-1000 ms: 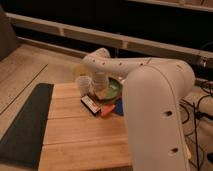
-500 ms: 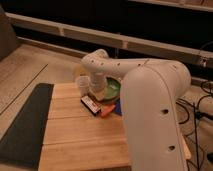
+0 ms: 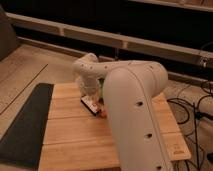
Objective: Push the eraser across the table
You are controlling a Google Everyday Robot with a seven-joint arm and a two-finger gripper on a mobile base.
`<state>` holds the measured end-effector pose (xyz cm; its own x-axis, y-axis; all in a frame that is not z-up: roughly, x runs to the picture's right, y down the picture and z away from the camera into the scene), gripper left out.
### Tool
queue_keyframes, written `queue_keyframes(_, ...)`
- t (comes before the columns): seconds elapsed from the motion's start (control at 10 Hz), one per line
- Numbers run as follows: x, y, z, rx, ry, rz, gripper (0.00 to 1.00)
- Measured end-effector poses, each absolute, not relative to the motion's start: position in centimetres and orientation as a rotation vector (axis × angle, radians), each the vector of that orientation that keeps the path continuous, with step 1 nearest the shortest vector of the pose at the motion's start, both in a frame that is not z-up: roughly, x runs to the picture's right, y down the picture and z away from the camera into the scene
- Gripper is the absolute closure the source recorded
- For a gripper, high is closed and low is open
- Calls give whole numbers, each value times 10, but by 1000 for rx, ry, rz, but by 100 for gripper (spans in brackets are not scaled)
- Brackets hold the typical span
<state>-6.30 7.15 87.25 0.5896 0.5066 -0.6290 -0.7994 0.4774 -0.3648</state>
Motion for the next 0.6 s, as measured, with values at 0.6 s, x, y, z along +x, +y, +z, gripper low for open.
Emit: queue_keyframes(0.6,-55,85,910,-722,580,762,100)
